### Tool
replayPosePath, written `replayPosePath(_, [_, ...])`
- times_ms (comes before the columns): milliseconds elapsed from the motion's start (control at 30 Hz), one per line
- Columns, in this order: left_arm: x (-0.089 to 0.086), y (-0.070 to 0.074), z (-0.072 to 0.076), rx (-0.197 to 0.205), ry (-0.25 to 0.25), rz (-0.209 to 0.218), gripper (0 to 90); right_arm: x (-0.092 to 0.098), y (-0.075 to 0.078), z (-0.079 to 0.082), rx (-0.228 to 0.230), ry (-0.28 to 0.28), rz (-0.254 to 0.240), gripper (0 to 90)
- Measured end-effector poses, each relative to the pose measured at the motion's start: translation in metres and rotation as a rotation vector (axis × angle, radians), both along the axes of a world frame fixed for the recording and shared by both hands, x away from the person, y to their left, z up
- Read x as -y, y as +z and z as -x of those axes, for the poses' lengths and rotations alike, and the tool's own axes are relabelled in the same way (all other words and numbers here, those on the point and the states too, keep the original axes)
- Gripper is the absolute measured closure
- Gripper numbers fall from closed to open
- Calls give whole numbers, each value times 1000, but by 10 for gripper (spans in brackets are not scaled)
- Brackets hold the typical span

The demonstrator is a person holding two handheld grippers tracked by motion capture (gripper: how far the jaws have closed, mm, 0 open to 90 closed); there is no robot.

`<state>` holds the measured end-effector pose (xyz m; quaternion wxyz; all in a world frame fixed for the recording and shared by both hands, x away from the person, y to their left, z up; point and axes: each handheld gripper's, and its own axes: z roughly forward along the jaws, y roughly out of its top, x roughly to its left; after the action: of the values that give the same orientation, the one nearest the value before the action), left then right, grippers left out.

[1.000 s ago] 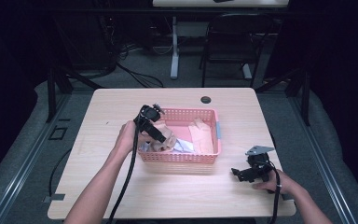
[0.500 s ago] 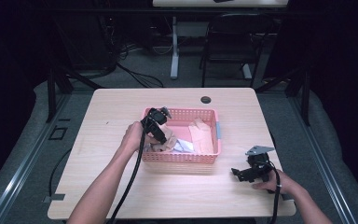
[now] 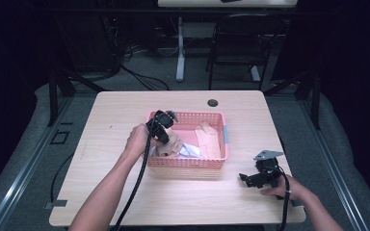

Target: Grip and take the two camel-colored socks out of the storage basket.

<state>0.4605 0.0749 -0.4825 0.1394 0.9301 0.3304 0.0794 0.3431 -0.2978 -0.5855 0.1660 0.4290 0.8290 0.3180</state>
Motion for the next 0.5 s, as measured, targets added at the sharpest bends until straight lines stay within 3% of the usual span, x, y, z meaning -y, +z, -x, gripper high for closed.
replayPosePath(500, [-7,21,1,39,11,13,833,0,0,0,1,0,0,0])
